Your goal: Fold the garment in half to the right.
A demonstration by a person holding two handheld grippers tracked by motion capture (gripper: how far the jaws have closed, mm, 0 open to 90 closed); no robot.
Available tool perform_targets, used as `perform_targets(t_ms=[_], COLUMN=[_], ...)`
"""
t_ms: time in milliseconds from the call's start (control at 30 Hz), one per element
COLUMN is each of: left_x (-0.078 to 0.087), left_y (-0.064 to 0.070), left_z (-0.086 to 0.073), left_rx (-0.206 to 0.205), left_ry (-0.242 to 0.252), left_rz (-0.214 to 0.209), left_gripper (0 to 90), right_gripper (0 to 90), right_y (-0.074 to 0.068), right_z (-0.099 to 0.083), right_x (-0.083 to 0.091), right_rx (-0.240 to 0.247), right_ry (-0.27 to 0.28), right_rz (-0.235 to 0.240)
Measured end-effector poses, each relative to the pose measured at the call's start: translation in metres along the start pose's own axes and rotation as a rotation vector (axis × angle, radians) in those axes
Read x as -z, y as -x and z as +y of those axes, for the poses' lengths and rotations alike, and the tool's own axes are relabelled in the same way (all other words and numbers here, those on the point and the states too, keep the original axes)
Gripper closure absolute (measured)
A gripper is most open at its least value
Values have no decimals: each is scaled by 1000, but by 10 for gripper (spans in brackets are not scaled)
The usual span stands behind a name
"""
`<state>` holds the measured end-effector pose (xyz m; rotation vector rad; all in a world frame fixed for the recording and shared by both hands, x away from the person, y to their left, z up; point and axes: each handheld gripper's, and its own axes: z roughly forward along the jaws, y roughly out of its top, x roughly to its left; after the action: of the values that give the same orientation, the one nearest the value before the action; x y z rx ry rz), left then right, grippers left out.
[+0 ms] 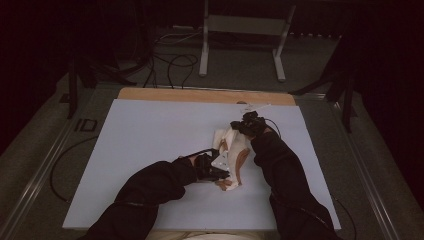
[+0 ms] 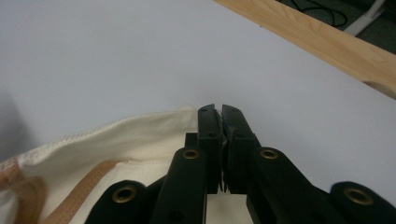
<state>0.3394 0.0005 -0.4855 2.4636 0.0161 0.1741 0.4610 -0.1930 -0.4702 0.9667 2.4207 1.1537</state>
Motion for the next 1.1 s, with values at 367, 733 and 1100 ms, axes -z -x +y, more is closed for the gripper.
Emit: perform_targets(t_ms=[367,733,1100], left_x=[-13,-21,-22], left_y=[1,4,5], left_z=[7,11,15], left_rx=[29,61,103], left_ry=[-4,-3,28], left_rz=[17,18,-22], left_gripper=[861,839,735], right_gripper=[877,873,864], right_y=[11,23,31], right_z=[-14,-33,-53], right_x=[-2,-7,-8], right_rx=[-31,-79,-120], right_ry=[10,-8,-45], right_rz=[-10,-16,-10])
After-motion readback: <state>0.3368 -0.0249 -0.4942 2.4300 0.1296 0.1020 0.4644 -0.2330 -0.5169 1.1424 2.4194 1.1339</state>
